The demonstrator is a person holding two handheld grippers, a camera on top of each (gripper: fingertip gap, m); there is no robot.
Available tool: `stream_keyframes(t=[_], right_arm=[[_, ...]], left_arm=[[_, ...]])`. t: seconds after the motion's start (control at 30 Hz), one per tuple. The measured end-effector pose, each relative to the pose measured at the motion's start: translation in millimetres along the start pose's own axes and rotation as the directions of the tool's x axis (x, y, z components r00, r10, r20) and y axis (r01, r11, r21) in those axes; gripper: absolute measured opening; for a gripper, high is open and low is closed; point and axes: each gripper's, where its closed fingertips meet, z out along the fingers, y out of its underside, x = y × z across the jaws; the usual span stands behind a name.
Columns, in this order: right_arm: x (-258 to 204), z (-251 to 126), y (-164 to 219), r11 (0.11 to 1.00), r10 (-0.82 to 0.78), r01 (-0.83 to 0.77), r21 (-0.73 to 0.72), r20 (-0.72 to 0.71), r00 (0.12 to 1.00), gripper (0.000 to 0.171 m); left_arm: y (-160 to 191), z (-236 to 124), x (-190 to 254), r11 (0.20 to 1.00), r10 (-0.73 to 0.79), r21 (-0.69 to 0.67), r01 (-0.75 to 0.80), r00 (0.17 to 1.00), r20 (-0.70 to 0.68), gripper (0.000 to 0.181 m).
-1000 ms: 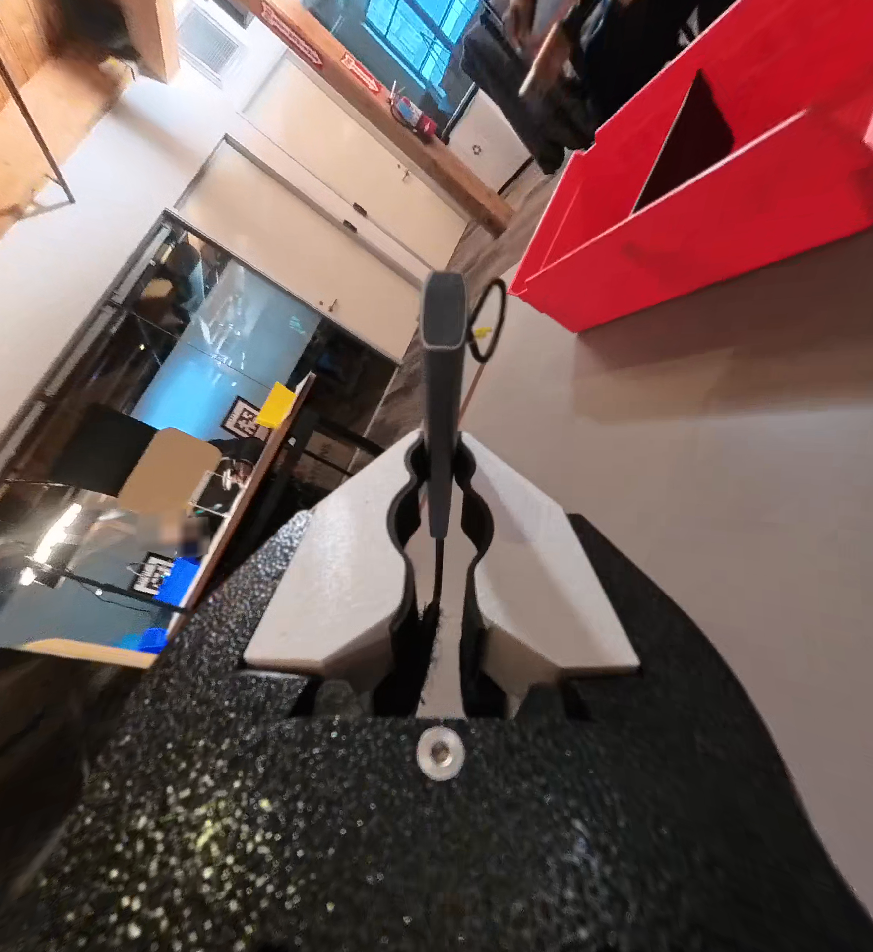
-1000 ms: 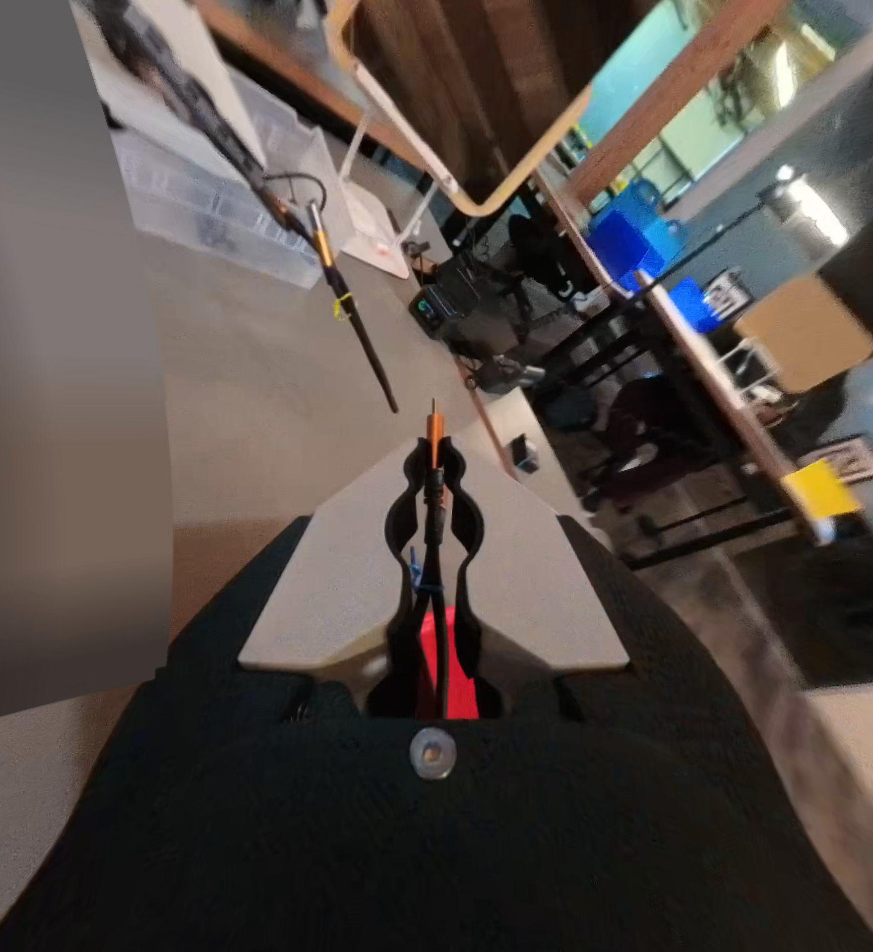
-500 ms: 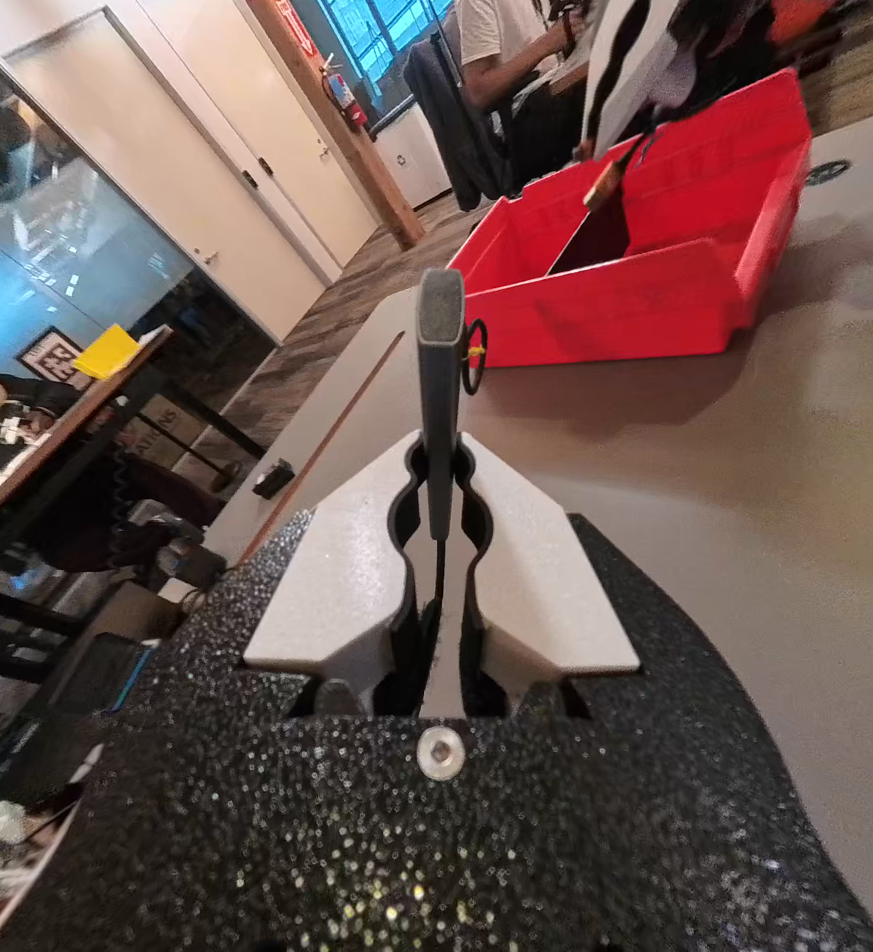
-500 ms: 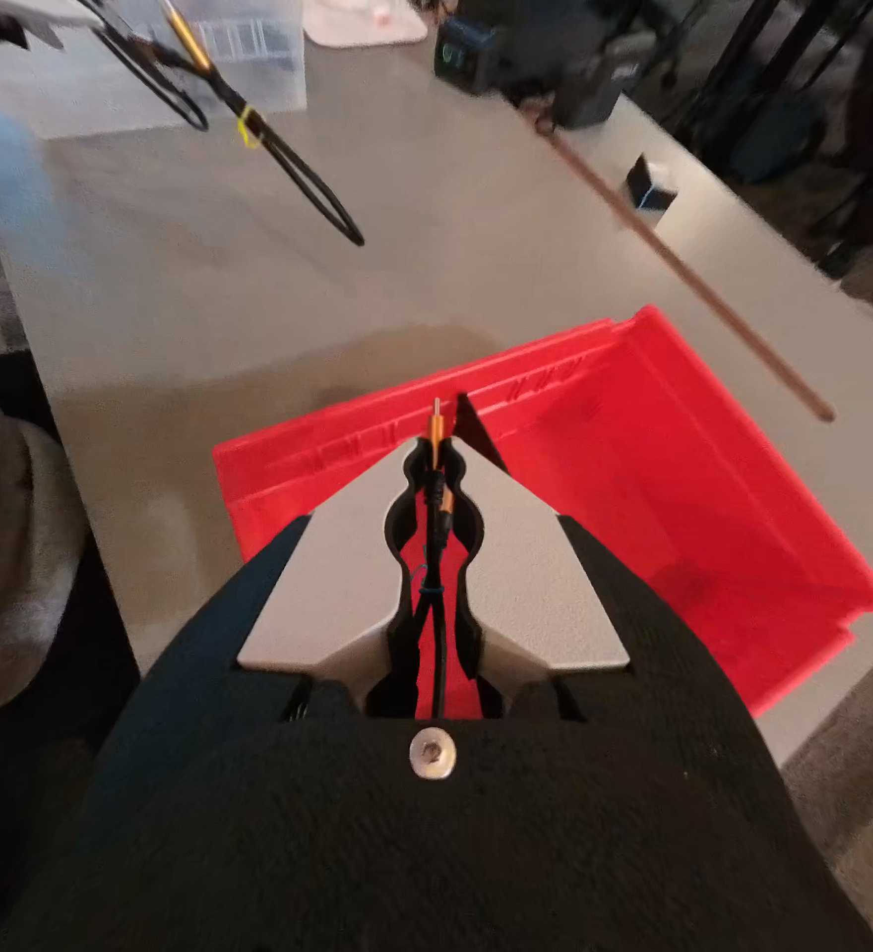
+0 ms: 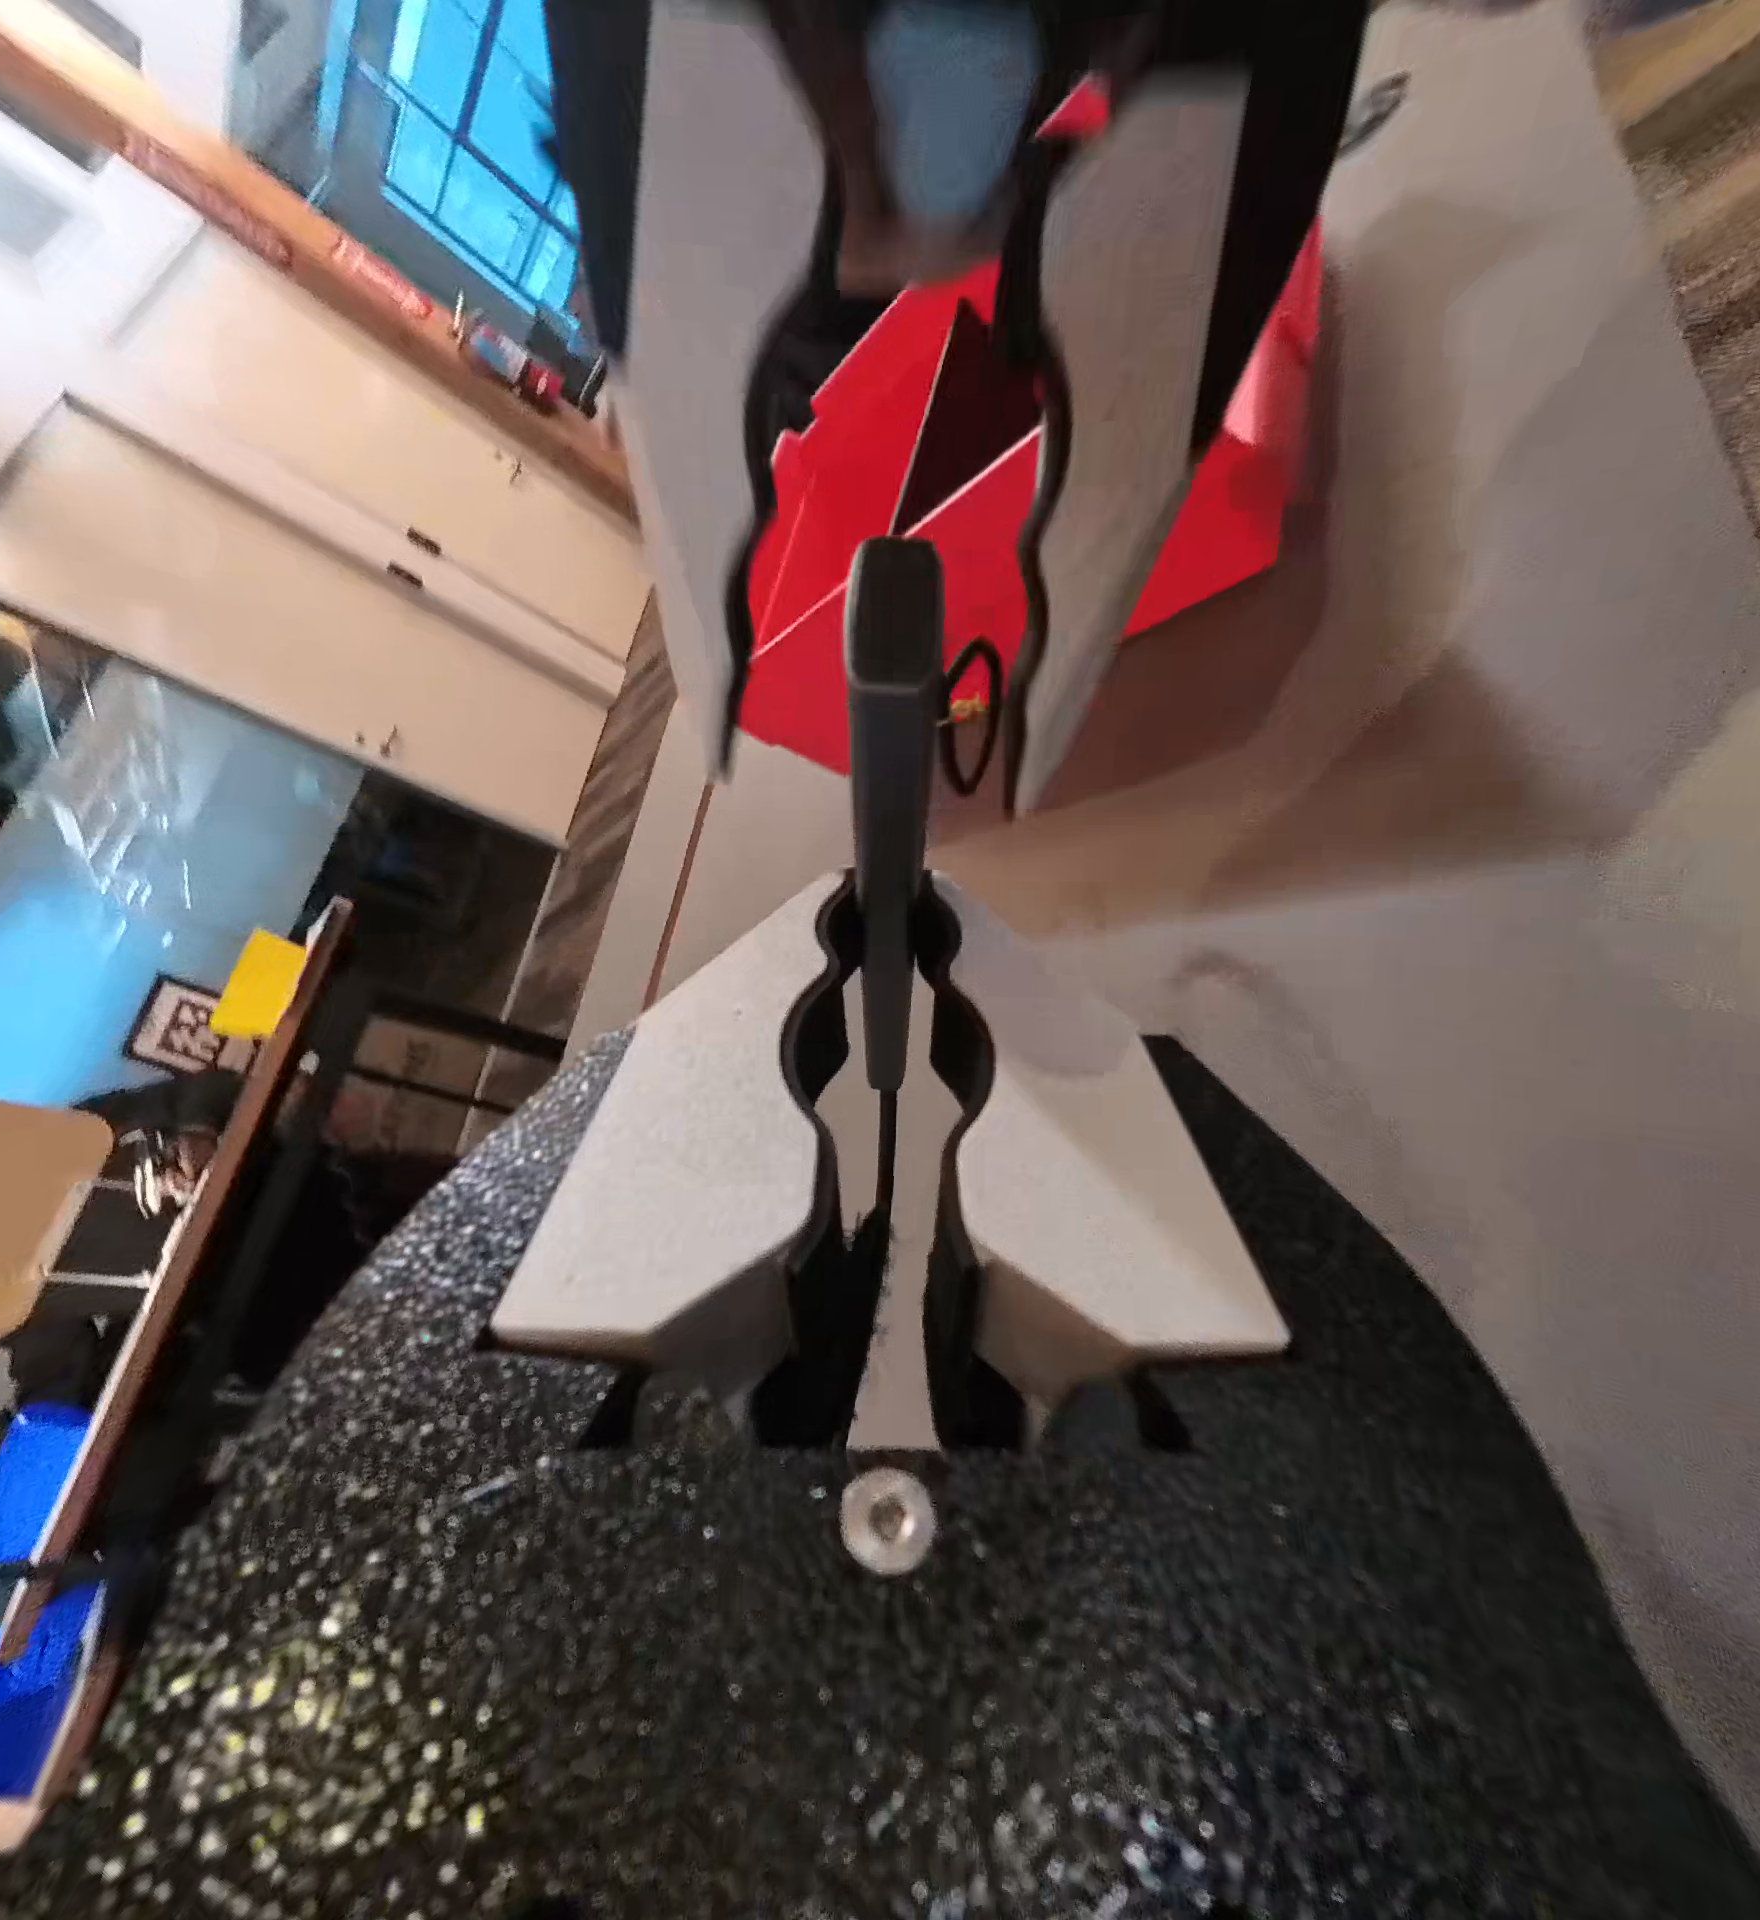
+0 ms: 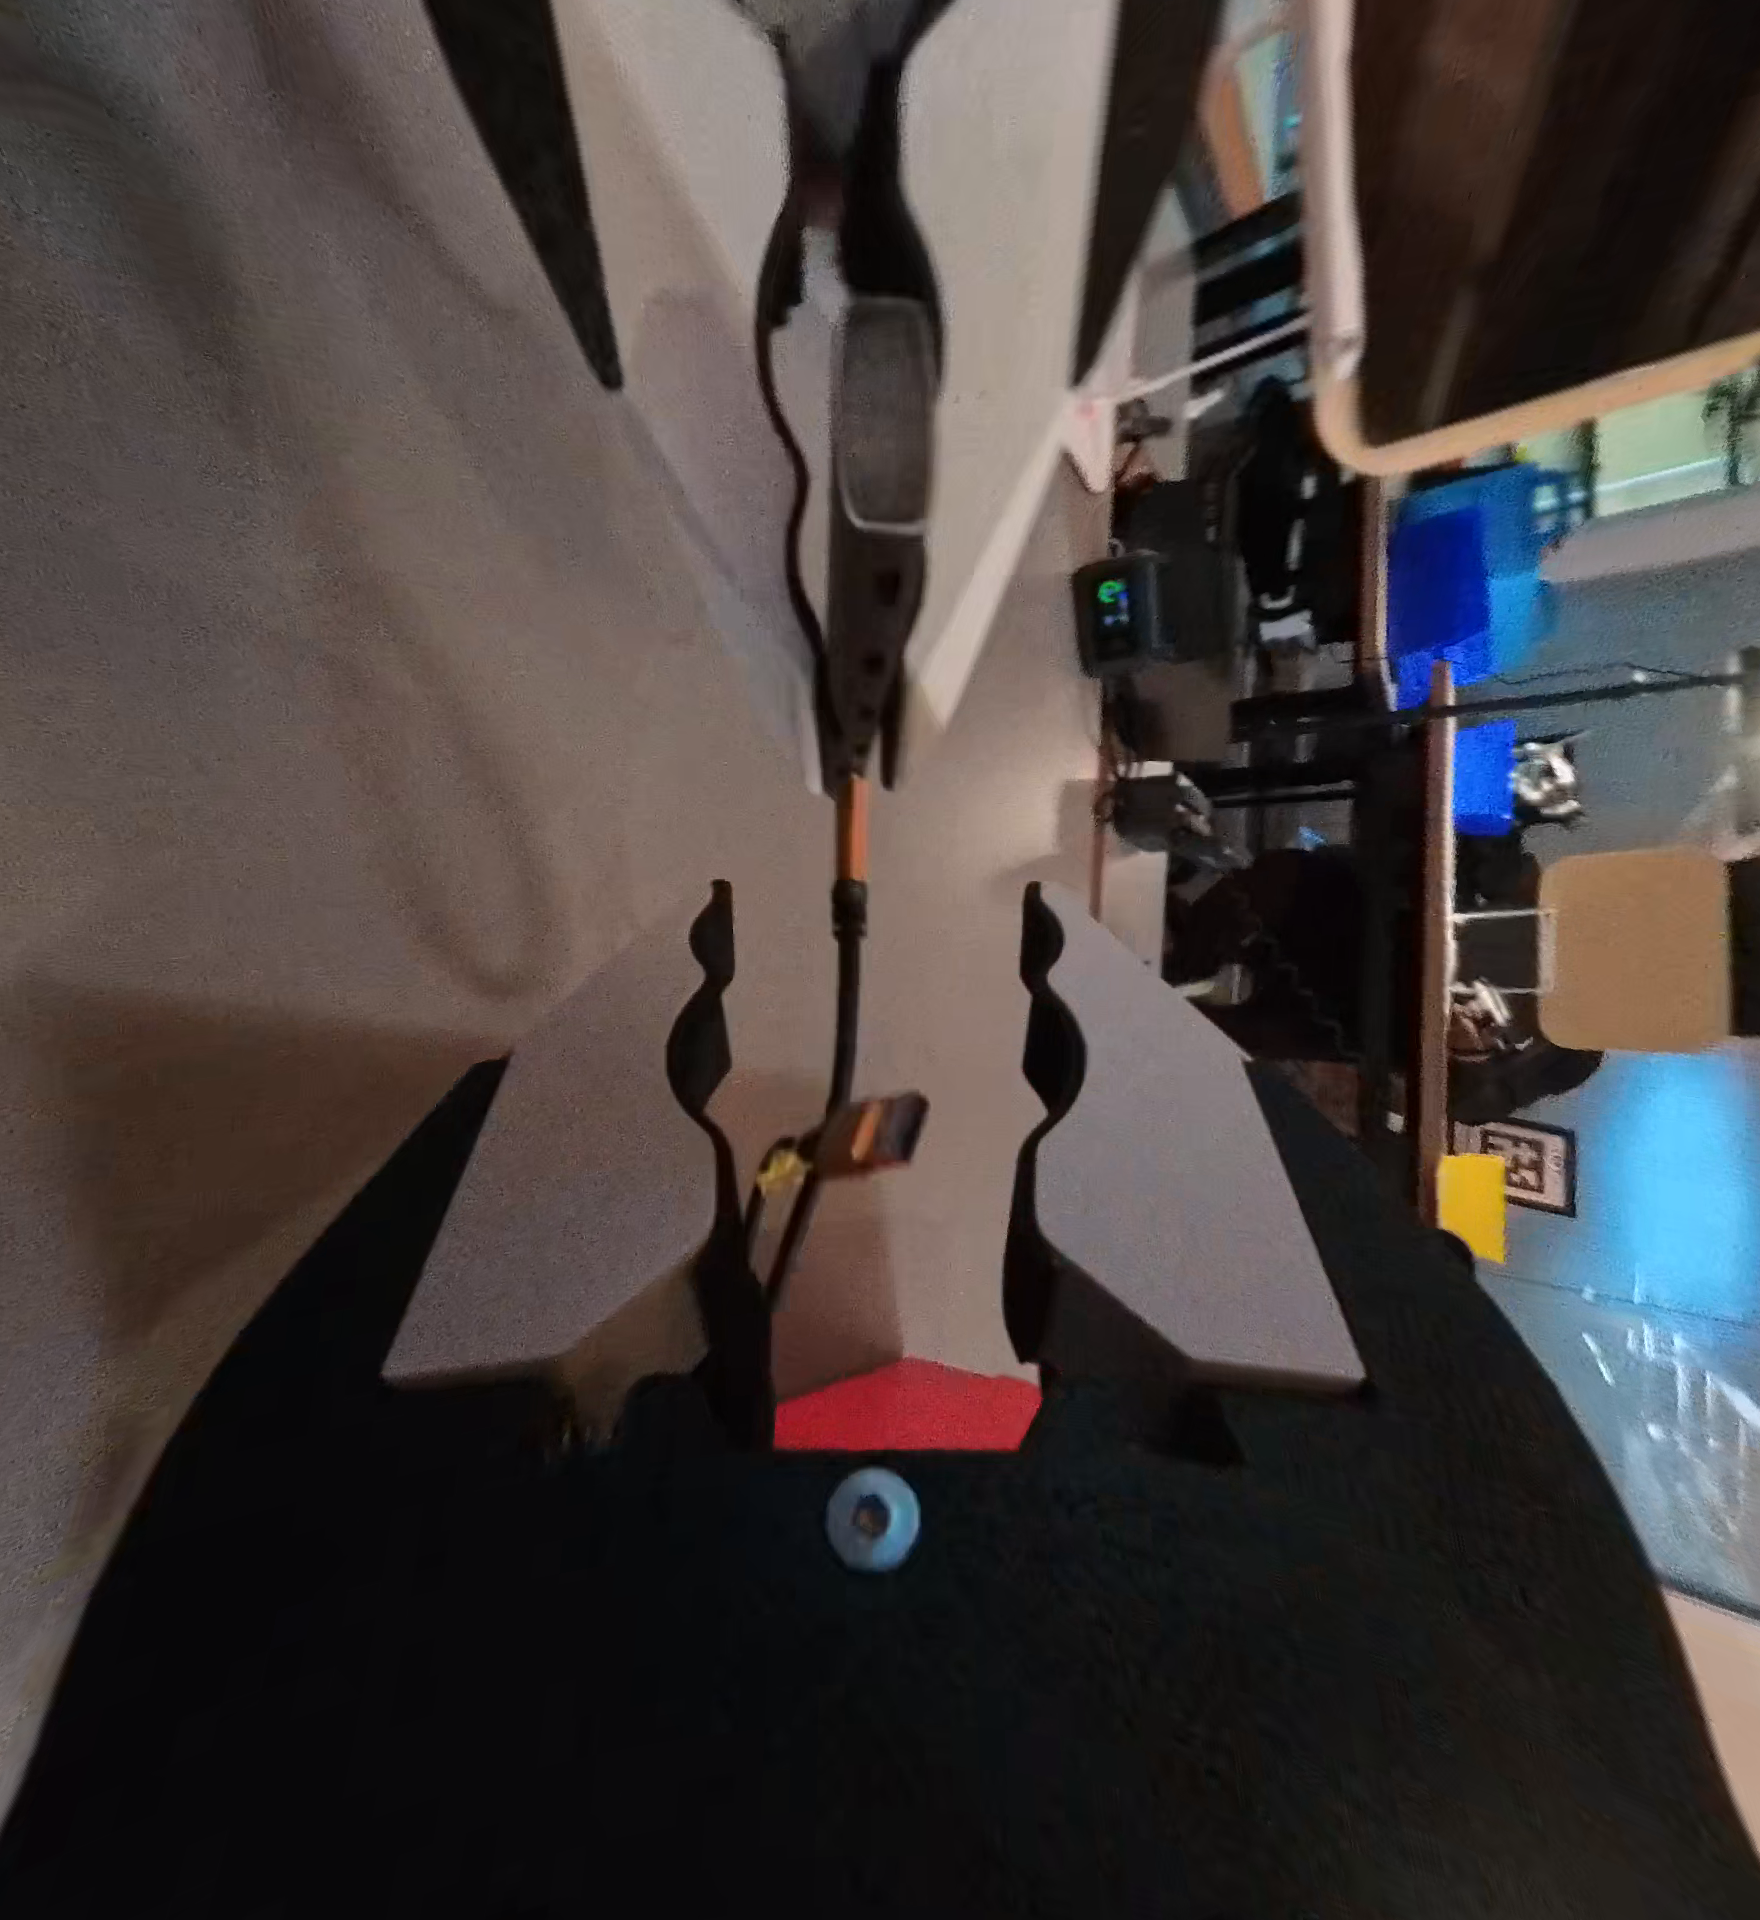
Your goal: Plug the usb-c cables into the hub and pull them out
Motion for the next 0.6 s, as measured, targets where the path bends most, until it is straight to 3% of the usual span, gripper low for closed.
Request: stream_keyframes(t=[0.03, 0.1, 0.13, 0.27, 0.3, 0.33, 0.47, 0.5, 0.53, 0.6], right_arm=[[-9, 12, 1, 0.999, -0.025, 0.026, -0.022, 0.032, 0.999, 0.046], [-15, 24, 0, 0.997, -0.070, 0.071, -0.024, 0.035, 0.997, 0.009], [-13, 27, -1, 0.996, -0.082, 0.082, -0.014, 0.012, 0.997, 0.005], [-11, 29, -3, 0.995, -0.098, 0.098, -0.011, 0.006, 0.995, 0.004], [-11, 28, -4, 0.995, -0.102, 0.103, -0.009, 0.003, 0.995, 0.004], [-10, 26, -5, 0.993, -0.113, 0.113, -0.017, -0.008, 0.994, 0.004], [-10, 12, -10, 0.996, -0.089, 0.089, 0.032, -0.001, 0.996, 0.005], [-5, 6, 1, 0.995, -0.090, 0.089, -0.034, -0.018, 0.996, 0.004], [5, -3, 26, 0.982, -0.126, 0.116, -0.149, -0.061, 0.990, 0.004], [19, -29, 60, 0.984, -0.004, -0.016, -0.180, -0.107, 0.994, 0.004]], left_arm=[[-3, 0, 2, 1.000, 0.020, 0.011, -0.020, 1.000, -0.002, 0.009], [-7, -2, 3, 0.999, 0.040, 0.020, -0.040, 0.999, -0.001, 0.012], [-7, -3, 2, 0.999, 0.032, 0.015, -0.032, 0.999, 0.004, 0.016], [8, 1, -7, 0.996, 0.053, -0.076, -0.047, 0.995, 0.085, 0.039], [11, 3, -5, 0.994, 0.061, -0.097, -0.054, 0.996, 0.067, 0.032], [9, 3, 1, 0.994, 0.060, -0.092, -0.057, 0.998, 0.030, 0.008], [-3, 0, 4, 0.996, 0.068, -0.049, -0.068, 0.998, 0.008, 0.009], [3, -2, 2, 0.994, 0.078, -0.084, -0.076, 0.997, 0.018, 0.009], [30, -9, -10, 0.972, 0.125, -0.208, -0.110, 0.990, 0.060, 0.009], [50, -30, -22, 0.984, -0.013, -0.175, 0.030, 0.995, 0.101, 0.008]])
